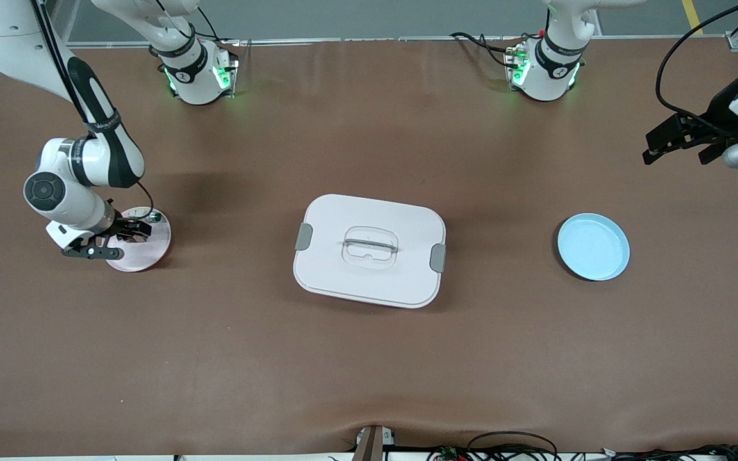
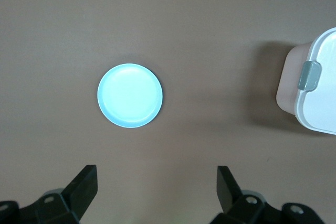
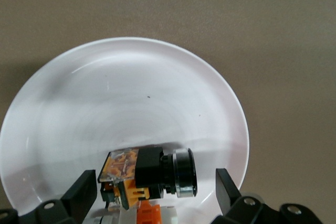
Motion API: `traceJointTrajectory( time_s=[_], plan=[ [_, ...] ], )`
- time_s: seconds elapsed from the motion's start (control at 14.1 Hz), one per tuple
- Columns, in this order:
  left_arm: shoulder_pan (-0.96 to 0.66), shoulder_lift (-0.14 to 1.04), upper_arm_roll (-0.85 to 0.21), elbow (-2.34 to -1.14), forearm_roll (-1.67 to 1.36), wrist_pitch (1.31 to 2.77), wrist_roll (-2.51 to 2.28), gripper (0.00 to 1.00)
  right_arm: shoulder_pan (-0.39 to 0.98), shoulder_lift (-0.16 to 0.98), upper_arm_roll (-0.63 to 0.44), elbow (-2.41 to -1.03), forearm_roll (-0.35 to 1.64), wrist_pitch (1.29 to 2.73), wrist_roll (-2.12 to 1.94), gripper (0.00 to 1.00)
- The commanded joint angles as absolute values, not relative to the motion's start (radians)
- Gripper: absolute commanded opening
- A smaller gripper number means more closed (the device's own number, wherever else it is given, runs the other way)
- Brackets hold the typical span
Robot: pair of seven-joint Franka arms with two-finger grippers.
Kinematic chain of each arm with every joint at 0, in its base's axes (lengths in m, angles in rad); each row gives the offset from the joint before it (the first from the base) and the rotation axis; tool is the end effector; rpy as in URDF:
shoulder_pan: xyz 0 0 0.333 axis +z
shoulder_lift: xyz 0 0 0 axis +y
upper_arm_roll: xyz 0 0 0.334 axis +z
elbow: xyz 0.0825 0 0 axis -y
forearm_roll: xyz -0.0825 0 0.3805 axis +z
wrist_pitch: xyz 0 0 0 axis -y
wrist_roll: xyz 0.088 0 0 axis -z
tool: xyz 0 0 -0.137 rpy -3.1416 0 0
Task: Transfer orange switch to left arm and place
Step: 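Lower the right gripper and close it on the orange switch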
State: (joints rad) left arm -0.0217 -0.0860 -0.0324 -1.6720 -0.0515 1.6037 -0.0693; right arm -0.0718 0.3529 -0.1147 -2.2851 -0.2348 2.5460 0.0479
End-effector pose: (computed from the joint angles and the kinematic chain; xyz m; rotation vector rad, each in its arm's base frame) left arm 0.5245 -0.0360 0.6143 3.0917 0.0256 0.0226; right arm 0.5145 -0.1004 0.1813 2.9818 -0.0423 -0.1551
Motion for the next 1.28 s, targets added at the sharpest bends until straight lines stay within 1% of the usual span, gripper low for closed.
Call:
traceJointTrajectory(
  time_s=[0.0, 0.92, 1.14, 1.21],
  plan=[
    [-0.021, -0.071, -0.031, -1.641, -0.026, 1.582, -0.063, 1.00, -0.083, 0.364, -0.106, -2.298, -0.261, 2.560, 0.068, 1.00],
    [-0.021, -0.071, -0.031, -1.641, -0.026, 1.582, -0.061, 1.00, -0.084, 0.373, -0.107, -2.292, -0.262, 2.574, 0.055, 1.00],
    [-0.023, -0.071, -0.031, -1.641, -0.025, 1.582, -0.063, 1.00, -0.086, 0.370, -0.107, -2.292, -0.262, 2.565, 0.052, 0.65],
    [-0.021, -0.071, -0.031, -1.641, -0.026, 1.582, -0.061, 1.00, -0.089, 0.370, -0.107, -2.289, -0.262, 2.560, 0.054, 0.44]
  ],
)
